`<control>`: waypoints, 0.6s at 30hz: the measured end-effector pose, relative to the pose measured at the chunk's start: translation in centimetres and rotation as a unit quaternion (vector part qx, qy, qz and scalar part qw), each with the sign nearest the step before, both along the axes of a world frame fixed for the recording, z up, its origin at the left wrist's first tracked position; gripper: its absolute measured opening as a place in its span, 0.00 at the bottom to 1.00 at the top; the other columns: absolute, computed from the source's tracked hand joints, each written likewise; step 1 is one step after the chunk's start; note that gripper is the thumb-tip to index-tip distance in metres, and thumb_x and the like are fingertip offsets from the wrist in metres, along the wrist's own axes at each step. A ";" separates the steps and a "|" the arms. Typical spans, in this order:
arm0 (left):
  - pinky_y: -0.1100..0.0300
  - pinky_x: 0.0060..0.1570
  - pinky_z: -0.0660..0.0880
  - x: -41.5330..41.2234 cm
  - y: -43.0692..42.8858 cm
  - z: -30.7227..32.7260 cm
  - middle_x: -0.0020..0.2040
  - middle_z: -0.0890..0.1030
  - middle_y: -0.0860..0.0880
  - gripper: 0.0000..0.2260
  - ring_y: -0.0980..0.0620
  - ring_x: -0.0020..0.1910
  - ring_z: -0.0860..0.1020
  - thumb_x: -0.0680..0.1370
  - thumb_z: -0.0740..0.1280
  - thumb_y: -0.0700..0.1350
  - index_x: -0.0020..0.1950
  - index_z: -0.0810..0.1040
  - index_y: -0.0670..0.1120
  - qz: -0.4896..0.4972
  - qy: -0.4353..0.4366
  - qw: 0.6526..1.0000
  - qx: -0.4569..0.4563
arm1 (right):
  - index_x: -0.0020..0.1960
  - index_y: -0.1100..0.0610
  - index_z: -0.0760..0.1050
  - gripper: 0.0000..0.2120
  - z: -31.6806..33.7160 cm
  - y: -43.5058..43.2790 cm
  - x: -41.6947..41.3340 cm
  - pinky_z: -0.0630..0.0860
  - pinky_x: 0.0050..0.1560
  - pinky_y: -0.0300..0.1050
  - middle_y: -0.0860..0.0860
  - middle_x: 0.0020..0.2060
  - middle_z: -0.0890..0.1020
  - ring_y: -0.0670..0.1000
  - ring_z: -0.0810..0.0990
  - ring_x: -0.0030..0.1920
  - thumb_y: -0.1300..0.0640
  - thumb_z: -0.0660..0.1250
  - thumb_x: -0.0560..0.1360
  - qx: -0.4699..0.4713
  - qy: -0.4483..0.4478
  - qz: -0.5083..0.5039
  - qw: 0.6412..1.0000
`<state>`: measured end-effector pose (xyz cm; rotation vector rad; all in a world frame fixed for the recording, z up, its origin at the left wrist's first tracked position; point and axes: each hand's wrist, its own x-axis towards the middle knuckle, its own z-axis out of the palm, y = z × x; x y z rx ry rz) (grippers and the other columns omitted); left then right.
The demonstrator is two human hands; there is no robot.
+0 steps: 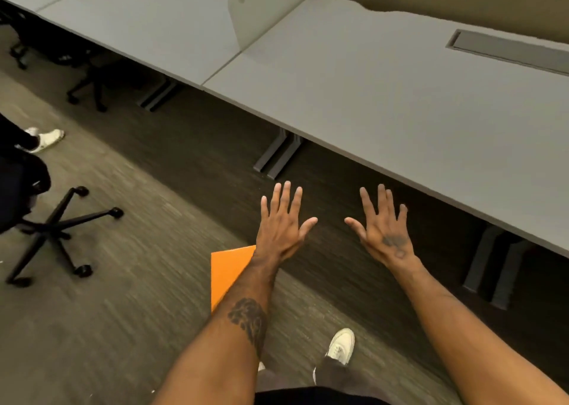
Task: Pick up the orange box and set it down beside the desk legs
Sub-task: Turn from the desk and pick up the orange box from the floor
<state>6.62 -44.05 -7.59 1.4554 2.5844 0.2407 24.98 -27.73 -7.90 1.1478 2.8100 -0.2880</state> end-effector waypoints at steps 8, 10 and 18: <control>0.40 0.77 0.42 -5.7 -14.7 -2.7 0.83 0.45 0.44 0.35 0.44 0.81 0.40 0.80 0.45 0.67 0.82 0.46 0.49 0.054 -0.020 0.998 -0.037 | 0.79 0.47 0.43 0.38 -3.1 -12.4 -7.7 0.56 0.73 0.71 0.62 0.80 0.48 0.62 0.49 0.79 0.29 0.40 0.76 -0.045 -0.011 0.049 0.998; 0.39 0.77 0.42 -7.2 -18.4 -3.6 0.83 0.45 0.44 0.35 0.44 0.81 0.40 0.80 0.45 0.67 0.82 0.46 0.49 0.060 -0.024 0.997 -0.047 | 0.79 0.48 0.45 0.39 -4.2 -15.9 -9.5 0.58 0.71 0.72 0.62 0.79 0.51 0.63 0.52 0.79 0.28 0.39 0.75 -0.055 -0.021 0.050 0.997; 0.38 0.76 0.42 -11.9 -30.3 -9.3 0.83 0.45 0.43 0.36 0.41 0.81 0.42 0.80 0.49 0.66 0.82 0.48 0.48 0.088 -0.070 0.991 -0.077 | 0.79 0.47 0.45 0.39 -10.2 -27.6 -14.6 0.56 0.72 0.70 0.61 0.80 0.51 0.62 0.51 0.79 0.28 0.38 0.75 -0.093 -0.062 0.072 0.991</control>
